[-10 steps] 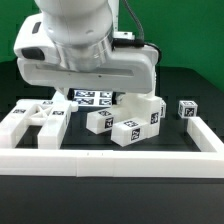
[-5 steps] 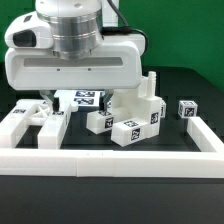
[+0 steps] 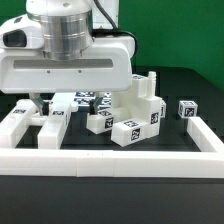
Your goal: Assemble chair
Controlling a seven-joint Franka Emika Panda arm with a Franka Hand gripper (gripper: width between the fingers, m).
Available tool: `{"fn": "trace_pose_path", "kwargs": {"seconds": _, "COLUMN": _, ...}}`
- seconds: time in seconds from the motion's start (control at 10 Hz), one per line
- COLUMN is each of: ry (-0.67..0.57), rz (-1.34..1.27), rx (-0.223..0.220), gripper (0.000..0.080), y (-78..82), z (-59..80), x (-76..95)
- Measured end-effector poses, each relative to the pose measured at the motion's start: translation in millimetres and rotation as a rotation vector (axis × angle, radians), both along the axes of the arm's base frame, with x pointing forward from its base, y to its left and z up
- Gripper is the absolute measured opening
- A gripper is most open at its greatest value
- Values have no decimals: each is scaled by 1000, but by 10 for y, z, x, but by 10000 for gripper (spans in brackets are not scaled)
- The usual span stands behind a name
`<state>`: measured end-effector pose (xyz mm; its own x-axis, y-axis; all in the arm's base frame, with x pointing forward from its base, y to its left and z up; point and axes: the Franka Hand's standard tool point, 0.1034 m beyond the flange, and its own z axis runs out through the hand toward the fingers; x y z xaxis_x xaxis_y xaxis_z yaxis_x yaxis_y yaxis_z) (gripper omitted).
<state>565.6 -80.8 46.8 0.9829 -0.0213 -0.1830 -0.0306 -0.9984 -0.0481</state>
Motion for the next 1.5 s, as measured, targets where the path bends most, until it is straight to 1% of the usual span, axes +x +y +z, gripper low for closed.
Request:
{"fn": "trace_pose_path", "kwargs": {"seconds": 0.2, "ry": -137, "rz": 13, "rx": -35, "gripper": 648, "y": -190, "z": -14, "x": 123}}
{"fn": "trace_pose_path", "kwargs": {"seconds": 0.3, "ry": -157, "rz": 10, "rx": -31, "gripper": 648, "y": -225, "z": -2, "x": 121}}
{"fn": "trace_pose_path", "kwargs": {"seconds": 0.6, "ry": -167, "rz": 14, "rx": -36, "gripper": 648, "y": -222, "z": -23, "x": 127}}
{"fn": "trace_pose_path", "kwargs": {"seconds": 0.9, "ry": -158, "rz": 33, "rx": -43, "gripper": 648, "y": -244, "z": -153, "x": 136}}
{"fn": "trace_pose_path", "kwargs": {"seconds": 1.0, "ry": -153, "rz": 33, "rx": -46, "gripper": 648, "y": -254, "z": -213, "x": 118}}
{"fn": "trace_pose_path", "kwargs": {"seconds": 1.2, "ry": -144, "rz": 32, "rx": -51, "gripper": 648, "y": -225, "z": -350, "x": 80}}
{"fn": "trace_pose_path", "kwargs": {"seconds": 1.4, "ry": -133, "rz": 29, "rx": -51, "gripper": 648, "y": -157, "z": -406, "x": 42}}
{"fn": "trace_pose_path", "kwargs": {"seconds": 1.5, "ry": -134, "rz": 29, "rx": -53, "gripper": 648, "y": -159, "z": -421, "x": 23}}
